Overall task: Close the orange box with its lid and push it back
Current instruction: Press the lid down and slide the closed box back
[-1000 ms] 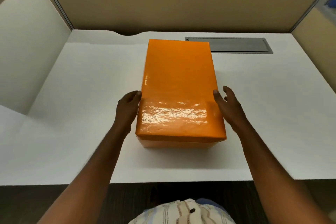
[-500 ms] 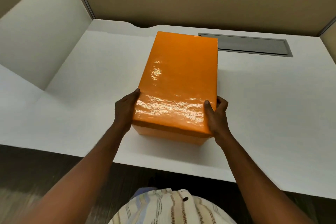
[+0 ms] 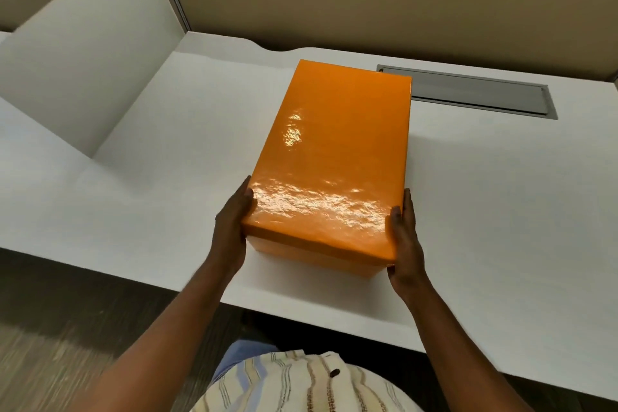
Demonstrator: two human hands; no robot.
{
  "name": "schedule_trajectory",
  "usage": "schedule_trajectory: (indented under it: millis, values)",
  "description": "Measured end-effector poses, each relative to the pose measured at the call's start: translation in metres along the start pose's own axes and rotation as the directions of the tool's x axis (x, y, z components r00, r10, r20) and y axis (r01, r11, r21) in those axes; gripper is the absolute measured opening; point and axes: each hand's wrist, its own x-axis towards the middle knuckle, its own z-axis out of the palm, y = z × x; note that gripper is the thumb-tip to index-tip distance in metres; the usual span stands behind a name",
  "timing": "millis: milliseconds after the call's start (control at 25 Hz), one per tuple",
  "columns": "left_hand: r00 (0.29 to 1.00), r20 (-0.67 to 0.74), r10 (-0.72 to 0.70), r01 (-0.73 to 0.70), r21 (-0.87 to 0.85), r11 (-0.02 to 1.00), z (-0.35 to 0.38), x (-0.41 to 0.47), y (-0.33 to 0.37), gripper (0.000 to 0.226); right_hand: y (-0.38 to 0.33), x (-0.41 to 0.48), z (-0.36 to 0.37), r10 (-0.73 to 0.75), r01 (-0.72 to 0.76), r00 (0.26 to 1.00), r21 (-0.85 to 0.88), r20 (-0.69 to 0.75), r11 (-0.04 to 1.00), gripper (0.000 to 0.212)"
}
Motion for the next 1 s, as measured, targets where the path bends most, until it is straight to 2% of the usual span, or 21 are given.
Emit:
schedule_trajectory:
  millis: [120,240,360,560,760,1000]
  values:
    - [0.999,-0.028,0.039,-0.039,0.011,0.999,0.001,0.007,0.003,0.036,-0.003,0.009,0.004,0.005,-0.005,1.000,0.039,-0.011,0.999,0.059]
    - [0.997,0.010,0.075,-0.076,0.036,0.996,-0.004,0.028,0.020,0.033,-0.012,0.028,0.015,0.001,0.000,1.000,0.095,-0.017,0.995,0.048]
    - [0.995,0.034,0.090,-0.091,0.032,0.995,-0.016,0.060,0.042,0.032,-0.021,0.052,0.043,-0.023,0.028,0.999,0.103,-0.048,0.994,0.048]
    - [0.994,0.031,0.102,-0.102,0.015,0.995,-0.050,0.127,0.081,0.031,-0.033,0.097,0.108,-0.029,0.034,0.998,0.099,-0.055,0.995,0.063]
    - [0.990,-0.009,0.142,-0.142,0.001,0.990,-0.105,0.190,0.121,0.042,-0.042,0.149,0.190,-0.045,0.046,0.999,0.074,-0.005,0.996,0.052]
    - [0.974,-0.125,0.187,-0.189,-0.003,0.982,-0.170,0.258,0.160,0.042,-0.048,0.210,0.289,-0.068,0.068,0.996,0.011,0.058,0.998,0.056]
